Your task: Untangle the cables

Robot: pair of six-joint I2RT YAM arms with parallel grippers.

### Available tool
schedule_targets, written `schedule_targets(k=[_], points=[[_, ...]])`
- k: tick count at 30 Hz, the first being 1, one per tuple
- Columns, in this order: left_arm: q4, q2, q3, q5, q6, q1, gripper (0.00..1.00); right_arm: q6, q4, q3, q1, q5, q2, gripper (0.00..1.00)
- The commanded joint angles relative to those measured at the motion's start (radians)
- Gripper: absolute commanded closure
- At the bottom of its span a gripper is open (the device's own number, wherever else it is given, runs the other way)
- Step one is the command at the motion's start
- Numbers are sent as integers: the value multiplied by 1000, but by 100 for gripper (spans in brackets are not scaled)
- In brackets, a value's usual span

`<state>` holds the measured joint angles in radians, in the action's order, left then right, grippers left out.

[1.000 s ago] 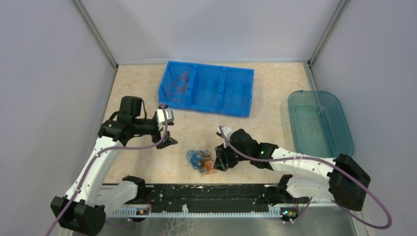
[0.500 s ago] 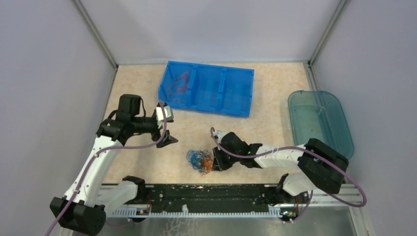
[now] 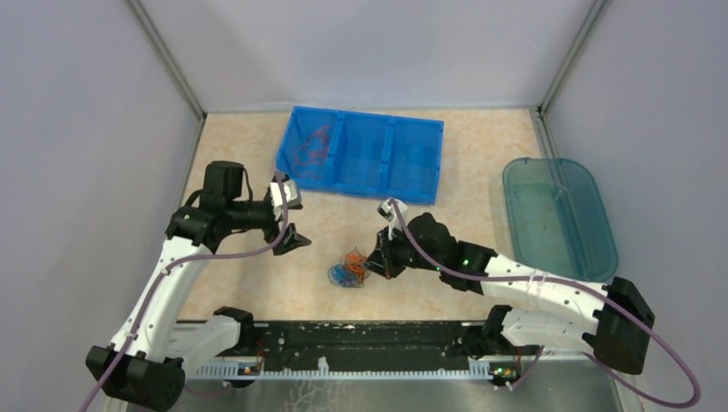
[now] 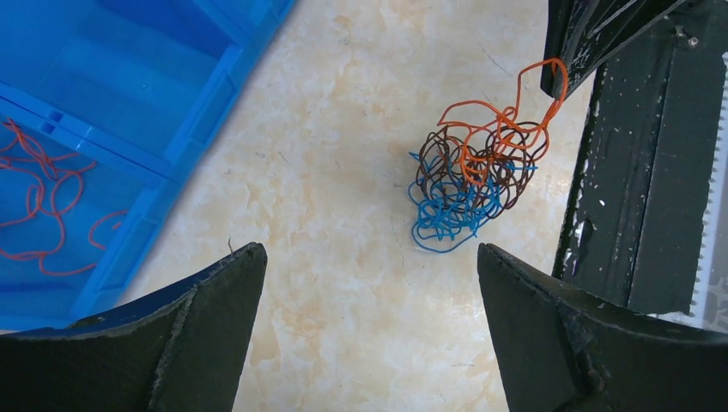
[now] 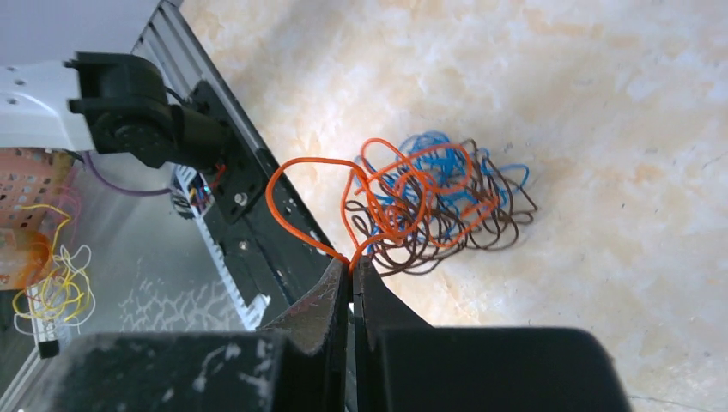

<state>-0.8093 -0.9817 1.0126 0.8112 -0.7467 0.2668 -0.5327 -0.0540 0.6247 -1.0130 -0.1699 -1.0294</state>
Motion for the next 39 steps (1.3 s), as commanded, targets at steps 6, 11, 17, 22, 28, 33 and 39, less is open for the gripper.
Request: schedule_targets(k=[6,11,17,22,28,33,39], points=[[3,21,65,50,20,5,3,114,-71,212,-7,-39,34,100],[-33,32,91,83,8,5,5,146,-22,244,5,-79,25,100],[-33,49,83,141,26,5,8,178,31,296,11,-134,-41,100],[-28,52,81,177,58,28,12,180,85,318,12,-152,-98,100],[-56,36,79,182,46,67,20,151,161,336,28,-204,-169,100],[-73,24,76,159,27,99,24,142,192,364,30,-232,-233,100],[-83,3,48,123,20,110,30,113,189,383,38,-239,-268,100]])
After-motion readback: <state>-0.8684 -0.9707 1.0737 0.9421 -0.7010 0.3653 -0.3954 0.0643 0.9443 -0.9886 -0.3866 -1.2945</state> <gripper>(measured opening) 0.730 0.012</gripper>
